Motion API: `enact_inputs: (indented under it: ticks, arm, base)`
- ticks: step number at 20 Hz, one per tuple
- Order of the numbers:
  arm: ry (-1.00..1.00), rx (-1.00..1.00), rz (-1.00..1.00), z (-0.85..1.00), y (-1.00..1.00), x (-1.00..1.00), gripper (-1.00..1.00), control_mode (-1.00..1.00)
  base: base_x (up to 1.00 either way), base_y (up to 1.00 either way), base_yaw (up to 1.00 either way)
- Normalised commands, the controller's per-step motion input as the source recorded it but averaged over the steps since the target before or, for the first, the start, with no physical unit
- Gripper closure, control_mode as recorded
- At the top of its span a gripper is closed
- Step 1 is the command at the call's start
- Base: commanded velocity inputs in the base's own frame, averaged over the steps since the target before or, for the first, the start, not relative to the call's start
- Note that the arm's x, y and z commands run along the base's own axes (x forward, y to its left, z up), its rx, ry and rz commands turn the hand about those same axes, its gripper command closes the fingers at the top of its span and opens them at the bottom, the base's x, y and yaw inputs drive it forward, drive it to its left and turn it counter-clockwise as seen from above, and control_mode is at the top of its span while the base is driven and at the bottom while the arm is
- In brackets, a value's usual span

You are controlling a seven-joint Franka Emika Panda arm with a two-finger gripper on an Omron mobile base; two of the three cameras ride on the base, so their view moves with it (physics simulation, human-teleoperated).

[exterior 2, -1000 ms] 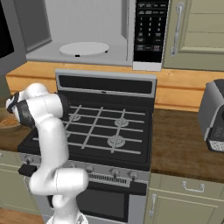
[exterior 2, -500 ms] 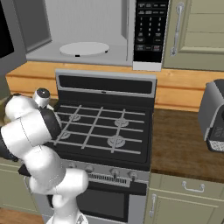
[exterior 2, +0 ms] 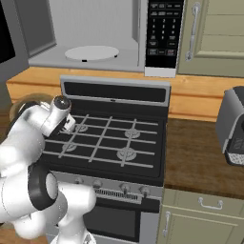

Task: Open the microwave, place the bowl with waffle inside the microwave, then close the microwave door and turn it on.

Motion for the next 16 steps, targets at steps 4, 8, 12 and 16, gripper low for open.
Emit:
enact_inputs:
  ticks: [4, 8, 12, 16]
  arm:
    - [0.3, 0.0, -0.35, 0.54, -1.0, -0.15, 1.0, -1.0]
    - [0.18, 0.0, -0.35, 0.18, -1.0, -0.4, 1.0, -1.0]
    - [-0.01, 0.04, -0.34, 0.0, -1.0, -0.8, 1.0, -1.0]
    - [-0.05, 0.1, -0.31, 0.0, -0.95, -0.95, 1.0, -1.0]
  base:
    - [0.0, 0.0, 0.0]
    - [0.0, 0.0, 0.0]
    - [0.0, 0.0, 0.0]
    - [0.0, 0.0, 0.0]
